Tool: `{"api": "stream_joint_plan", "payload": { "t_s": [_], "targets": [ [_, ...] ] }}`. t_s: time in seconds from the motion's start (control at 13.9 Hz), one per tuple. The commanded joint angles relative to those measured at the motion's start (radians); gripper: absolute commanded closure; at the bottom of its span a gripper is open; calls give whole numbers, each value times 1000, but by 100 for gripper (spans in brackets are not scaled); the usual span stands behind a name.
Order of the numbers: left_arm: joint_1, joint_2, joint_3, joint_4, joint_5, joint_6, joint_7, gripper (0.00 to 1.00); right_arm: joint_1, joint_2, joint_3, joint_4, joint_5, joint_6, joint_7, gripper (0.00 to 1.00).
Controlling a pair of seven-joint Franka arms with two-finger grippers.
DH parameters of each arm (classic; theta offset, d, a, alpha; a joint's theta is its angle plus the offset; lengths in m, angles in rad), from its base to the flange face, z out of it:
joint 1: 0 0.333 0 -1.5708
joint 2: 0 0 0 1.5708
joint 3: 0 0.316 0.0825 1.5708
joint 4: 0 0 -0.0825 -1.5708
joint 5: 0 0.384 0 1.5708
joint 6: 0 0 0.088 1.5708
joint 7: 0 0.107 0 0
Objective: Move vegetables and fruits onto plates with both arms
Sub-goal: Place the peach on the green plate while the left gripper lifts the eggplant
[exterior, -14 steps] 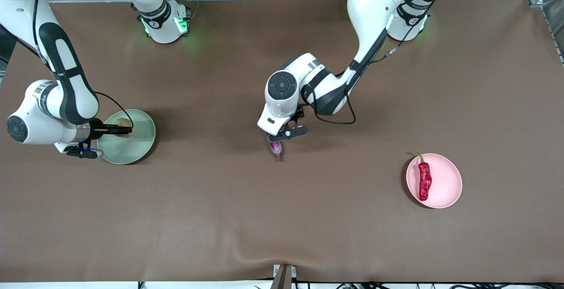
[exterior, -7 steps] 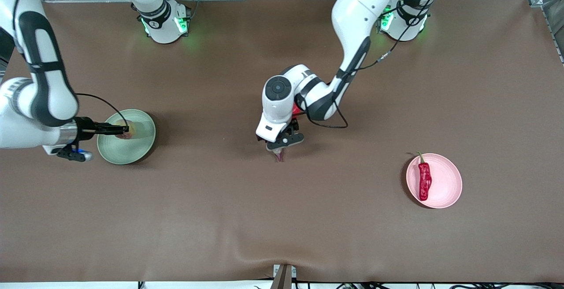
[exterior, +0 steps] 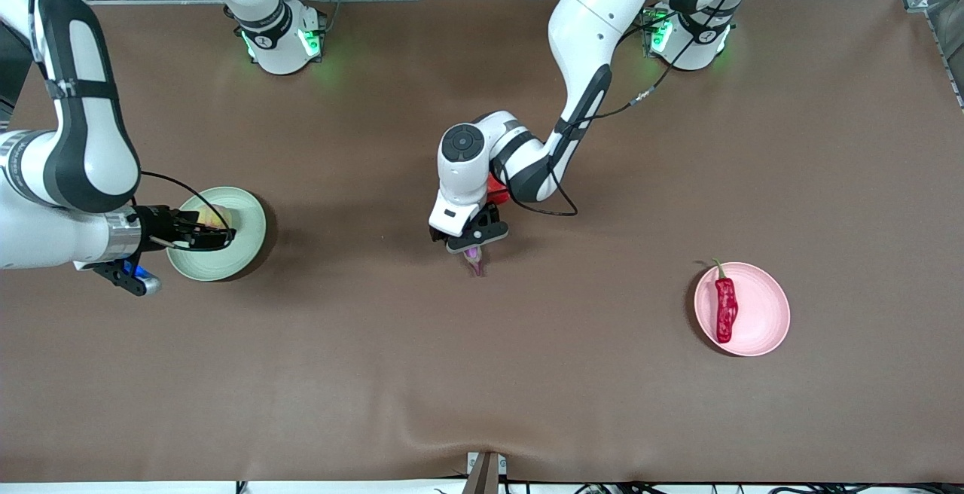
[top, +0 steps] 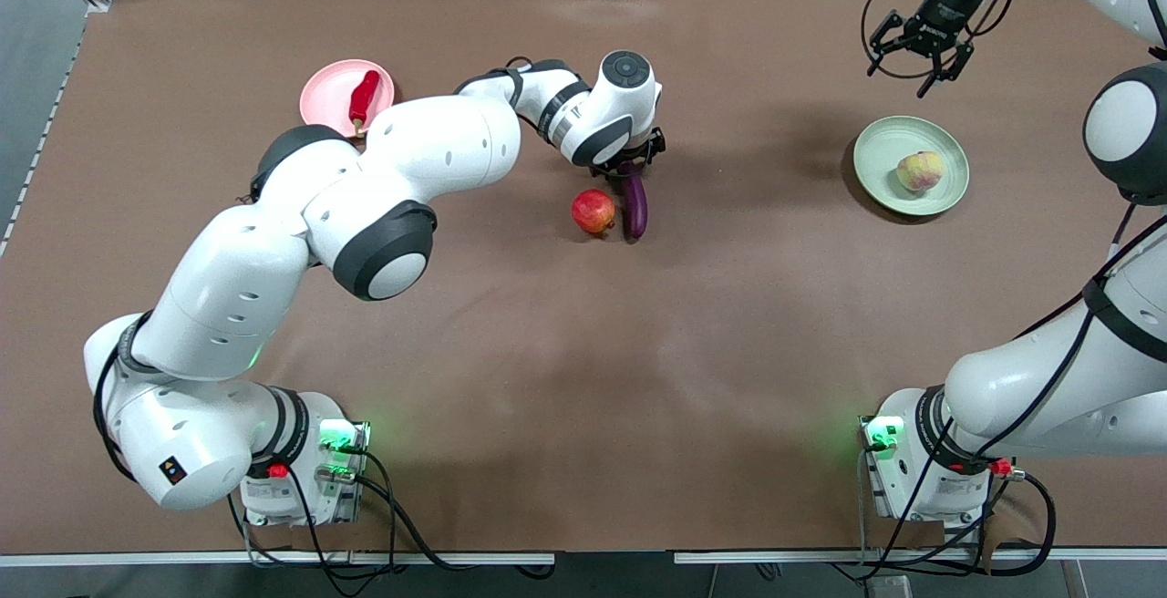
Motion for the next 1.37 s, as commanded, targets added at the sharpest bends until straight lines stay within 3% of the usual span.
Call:
{"api": "stream_joint_plan", "payload": {
  "t_s": [0.0, 0.36, 0.58, 0.72, 1.01, 1.3],
  "targets": [
    [-27, 16, 16, 17, -9, 0, -35, 100, -8, -3, -4, 135, 11, -196, 39, 0],
    [-28, -38, 17, 18, -10, -87, -51, 100, -8, -63, 26, 215, 19, -380, 50, 0],
    [-8, -130, 14, 18, -18, -188, -63, 100, 9, -133, 40, 209, 20, -405, 58, 0],
    [39, -229, 13, 14, -36, -281, -60, 100, 33, -143, 51, 206, 36, -410, 167, 0],
    [182, -385, 5, 4, -76, -452, -13, 100, 146, -129, 79, 182, 42, -300, 381, 0],
    [356, -423, 4, 1, -79, -527, 202, 100, 298, -89, 79, 140, 100, -123, 603, 0]
  ]
}}
